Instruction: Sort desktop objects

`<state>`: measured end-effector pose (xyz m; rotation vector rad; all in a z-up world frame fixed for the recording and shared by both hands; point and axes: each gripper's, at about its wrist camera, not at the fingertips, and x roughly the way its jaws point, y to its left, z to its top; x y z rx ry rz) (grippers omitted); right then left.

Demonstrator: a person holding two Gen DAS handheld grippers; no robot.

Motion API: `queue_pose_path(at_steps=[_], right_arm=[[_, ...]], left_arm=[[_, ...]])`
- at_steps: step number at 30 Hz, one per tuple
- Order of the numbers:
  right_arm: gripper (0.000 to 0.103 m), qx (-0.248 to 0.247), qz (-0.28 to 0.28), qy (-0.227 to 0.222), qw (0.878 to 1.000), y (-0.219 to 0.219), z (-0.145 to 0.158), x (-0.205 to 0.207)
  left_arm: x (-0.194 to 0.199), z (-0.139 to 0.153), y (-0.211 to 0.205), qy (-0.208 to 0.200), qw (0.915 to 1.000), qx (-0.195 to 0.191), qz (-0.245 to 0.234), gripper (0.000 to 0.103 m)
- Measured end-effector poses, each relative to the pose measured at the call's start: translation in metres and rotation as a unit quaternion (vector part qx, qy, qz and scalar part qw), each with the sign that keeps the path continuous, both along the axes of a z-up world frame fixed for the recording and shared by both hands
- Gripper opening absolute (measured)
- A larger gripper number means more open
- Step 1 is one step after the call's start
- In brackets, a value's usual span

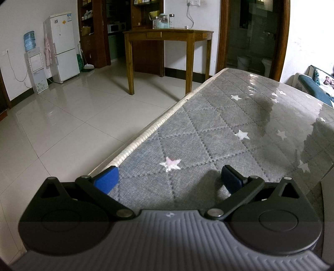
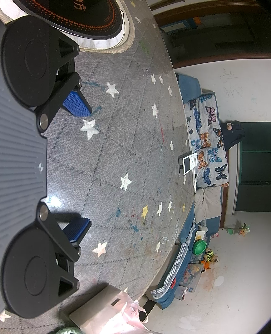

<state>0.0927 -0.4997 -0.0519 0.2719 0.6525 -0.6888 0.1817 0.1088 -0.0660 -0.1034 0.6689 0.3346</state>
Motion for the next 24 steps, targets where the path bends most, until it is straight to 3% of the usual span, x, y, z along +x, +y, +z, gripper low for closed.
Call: queue_pose_path(at_steps=[24], right_arm=[[0.103,0.0,0.0,0.0,1.0,0.0,-0.0001,0.0]], left_arm=[[-0.0001,-0.0022,0.0002,0.0,1.0,0.0,0.0,0.103]])
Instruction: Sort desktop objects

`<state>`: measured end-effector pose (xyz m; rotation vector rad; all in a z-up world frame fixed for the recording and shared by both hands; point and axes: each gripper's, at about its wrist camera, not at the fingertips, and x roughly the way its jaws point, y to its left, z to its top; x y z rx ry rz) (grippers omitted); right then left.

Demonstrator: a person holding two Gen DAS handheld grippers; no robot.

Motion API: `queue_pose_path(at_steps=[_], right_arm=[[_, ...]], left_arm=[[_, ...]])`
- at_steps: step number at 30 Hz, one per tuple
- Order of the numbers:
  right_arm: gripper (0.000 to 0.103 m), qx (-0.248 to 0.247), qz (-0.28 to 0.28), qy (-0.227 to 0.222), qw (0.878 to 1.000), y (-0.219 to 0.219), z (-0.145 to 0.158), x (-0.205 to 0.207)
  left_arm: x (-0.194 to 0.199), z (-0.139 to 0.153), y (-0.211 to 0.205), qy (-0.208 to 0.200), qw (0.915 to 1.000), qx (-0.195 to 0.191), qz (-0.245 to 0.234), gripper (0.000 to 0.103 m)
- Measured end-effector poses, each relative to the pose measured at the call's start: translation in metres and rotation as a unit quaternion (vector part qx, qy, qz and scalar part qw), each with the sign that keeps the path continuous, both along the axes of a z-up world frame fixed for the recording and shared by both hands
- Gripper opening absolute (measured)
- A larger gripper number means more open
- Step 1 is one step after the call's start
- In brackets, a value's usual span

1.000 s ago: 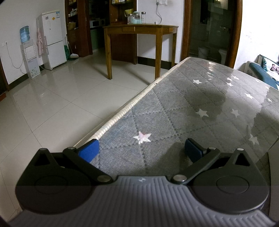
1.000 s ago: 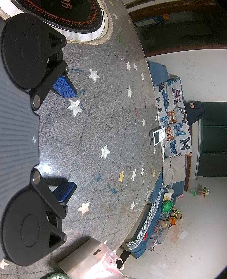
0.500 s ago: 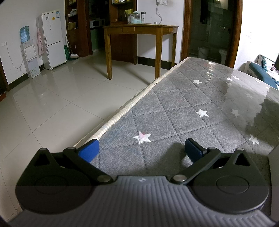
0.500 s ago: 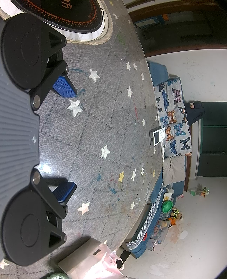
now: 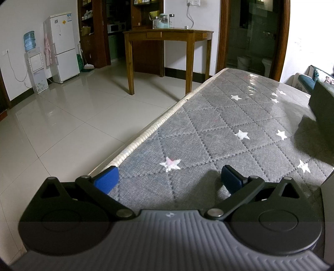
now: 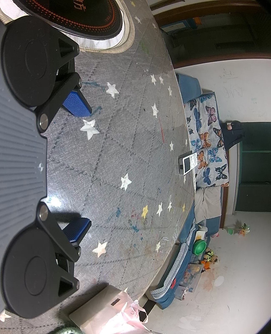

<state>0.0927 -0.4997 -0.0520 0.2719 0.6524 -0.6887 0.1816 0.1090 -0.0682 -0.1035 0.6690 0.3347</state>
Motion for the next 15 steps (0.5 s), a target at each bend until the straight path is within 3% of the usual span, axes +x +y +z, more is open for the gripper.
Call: queue_pose_path(at_steps=[15], right_arm=[[0.103,0.0,0.0,0.0,1.0,0.0,0.0,0.0]], left_arm=[[-0.0004,-0.0004,0.0014,0.0,1.0,0.0,0.0,0.103]])
